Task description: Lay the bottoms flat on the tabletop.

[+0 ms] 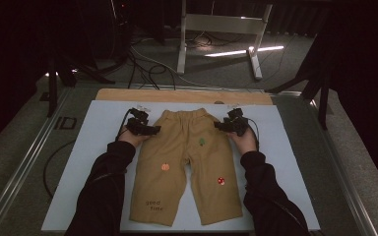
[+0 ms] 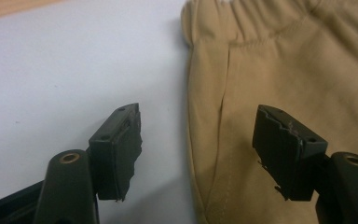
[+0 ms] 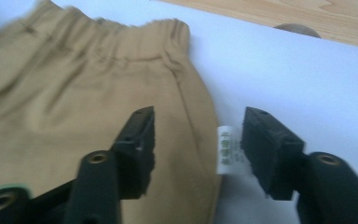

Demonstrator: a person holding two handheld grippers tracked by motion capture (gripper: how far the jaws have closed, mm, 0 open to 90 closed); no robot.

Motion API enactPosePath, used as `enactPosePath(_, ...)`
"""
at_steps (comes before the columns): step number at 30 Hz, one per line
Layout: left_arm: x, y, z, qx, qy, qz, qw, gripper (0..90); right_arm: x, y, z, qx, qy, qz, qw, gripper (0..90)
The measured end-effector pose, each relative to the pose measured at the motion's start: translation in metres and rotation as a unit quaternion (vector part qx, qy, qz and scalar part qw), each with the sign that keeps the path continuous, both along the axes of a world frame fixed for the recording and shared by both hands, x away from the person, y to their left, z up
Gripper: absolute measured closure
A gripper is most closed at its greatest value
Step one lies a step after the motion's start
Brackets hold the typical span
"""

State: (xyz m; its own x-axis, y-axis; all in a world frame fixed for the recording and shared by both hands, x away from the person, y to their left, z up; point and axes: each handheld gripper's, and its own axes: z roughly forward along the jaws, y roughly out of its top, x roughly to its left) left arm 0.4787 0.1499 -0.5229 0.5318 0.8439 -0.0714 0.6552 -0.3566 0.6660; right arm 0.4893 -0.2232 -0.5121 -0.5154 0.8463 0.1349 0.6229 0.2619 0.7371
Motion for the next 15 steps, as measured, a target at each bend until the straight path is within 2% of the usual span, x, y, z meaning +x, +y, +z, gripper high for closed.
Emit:
enactPosePath(2, 0.0017, 0.0013, 0.0001, -0.006, 0.000, 0.004, 1.0000, 37.8, 0.0041, 0.0019, -0.0034, -0.016, 0.006, -0.005, 0.9998, 46.0)
enactPosePath(3, 0.0024, 0.0018, 0.0002, -0.007, 0.000, 0.003, 1.0000, 41.1, 0.0062, 0.0020, -0.0054, -0.023, 0.009, -0.003, 0.9997, 50.4)
enactPosePath(5, 0.0038, 0.0021, 0.0000, -0.008, -0.002, -0.002, 1.0000, 47.8, 0.0064, 0.0054, -0.0086, -0.029, 0.013, -0.002, 0.9995, 61.1)
enactPosePath(6, 0.0042, 0.0015, -0.0004, -0.015, -0.002, 0.003, 0.9999, 52.8, 0.0065, 0.0070, -0.0100, -0.035, 0.015, 0.002, 0.9993, 70.8)
enactPosePath(7, 0.0042, 0.0015, -0.0004, -0.015, -0.002, 0.003, 0.9999, 58.5, 0.0065, 0.0070, -0.0100, -0.035, 0.015, 0.002, 0.9993, 70.8)
enactPosePath(8, 0.0044, 0.0008, -0.0005, -0.015, -0.002, -0.002, 0.9999, 58.5, 0.0060, 0.0077, -0.0101, -0.044, 0.013, 0.012, 0.9989, 79.4)
enactPosePath(9, 0.0046, 0.0001, -0.0007, -0.020, -0.001, -0.005, 0.9998, 66.3, 0.0040, 0.0099, -0.0084, -0.048, 0.004, 0.011, 0.9988, 87.3)
enactPosePath(11, 0.0056, -0.0021, 0.0001, -0.028, 0.009, -0.016, 0.9995, 77.3, 0.0034, 0.0104, -0.0077, -0.049, 0.001, 0.017, 0.9987, 87.9)
enactPosePath(12, 0.0057, -0.0040, 0.0006, -0.023, 0.008, -0.017, 0.9996, 84.5, 0.0036, 0.0103, -0.0073, -0.052, 0.002, 0.018, 0.9985, 88.1)
enactPosePath(13, 0.0055, -0.0065, 0.0009, -0.014, 0.004, -0.019, 0.9997, 87.4, 0.0032, 0.0096, -0.0065, -0.051, 0.001, 0.019, 0.9985, 88.2)
enactPosePath(15, 0.0067, -0.0066, 0.0006, -0.022, 0.006, -0.010, 0.9997, 88.5, 0.0028, 0.0075, -0.0049, -0.053, -0.002, 0.023, 0.9983, 88.4)
